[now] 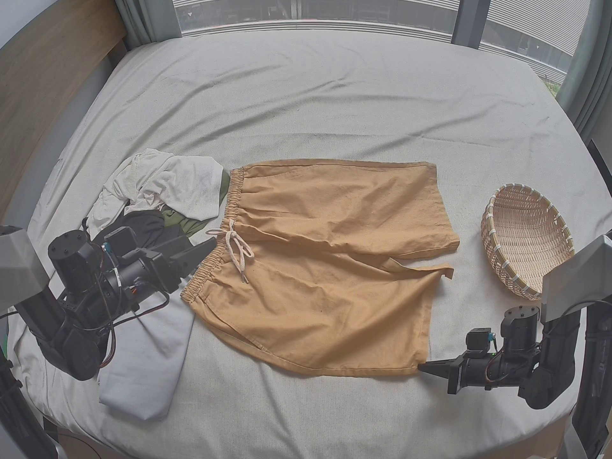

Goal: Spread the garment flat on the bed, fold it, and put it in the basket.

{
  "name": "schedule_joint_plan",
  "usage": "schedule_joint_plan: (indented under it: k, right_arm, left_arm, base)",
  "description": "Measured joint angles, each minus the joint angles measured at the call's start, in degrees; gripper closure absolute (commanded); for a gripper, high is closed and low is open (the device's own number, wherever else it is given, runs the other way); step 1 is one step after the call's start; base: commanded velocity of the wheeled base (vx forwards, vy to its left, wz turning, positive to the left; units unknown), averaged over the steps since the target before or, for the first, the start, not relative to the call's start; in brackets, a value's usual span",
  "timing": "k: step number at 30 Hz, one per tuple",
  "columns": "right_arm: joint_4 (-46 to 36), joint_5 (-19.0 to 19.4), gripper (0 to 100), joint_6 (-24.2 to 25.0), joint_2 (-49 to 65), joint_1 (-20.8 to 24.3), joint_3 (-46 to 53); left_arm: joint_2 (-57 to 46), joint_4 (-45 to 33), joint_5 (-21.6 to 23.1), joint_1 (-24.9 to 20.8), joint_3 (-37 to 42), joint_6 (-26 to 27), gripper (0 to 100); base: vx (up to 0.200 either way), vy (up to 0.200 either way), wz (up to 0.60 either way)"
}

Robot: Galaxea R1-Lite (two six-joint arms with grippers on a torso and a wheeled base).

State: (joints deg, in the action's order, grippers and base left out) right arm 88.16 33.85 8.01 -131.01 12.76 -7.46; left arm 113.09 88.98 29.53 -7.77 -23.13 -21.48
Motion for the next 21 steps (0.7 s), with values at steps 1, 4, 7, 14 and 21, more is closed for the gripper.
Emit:
schedule_joint_plan:
  k: [1,4,7,14,21]
  right_arm:
    - [0.0,0.0,100,0.0,0.7,-0.3,0.4]
    - [0.0,0.0,100,-0.2,2.9,-1.5,2.0]
    - [0.0,0.0,100,-0.4,5.0,-3.1,3.8]
    - [-0.8,0.0,100,-2.1,7.5,-8.4,6.2]
    - [-3.7,0.0,100,-3.7,8.4,-10.8,6.4]
  left_arm:
    - [0.0,0.0,0.0,0.1,1.0,0.0,0]
    - [0.0,0.0,0.0,0.7,3.9,0.0,0]
    - [0.0,0.0,0.0,1.4,6.8,-0.1,0]
    - [1.7,0.0,-0.4,2.2,11.6,0.0,0]
    - [4.4,0.0,-1.1,2.2,13.5,0.1,0]
  base:
    - [0.000,0.000,0.00]
    - [0.000,0.000,0.00]
    - [0.000,0.000,0.00]
    - [0.000,0.000,0.00]
    - [0.000,0.000,0.00]
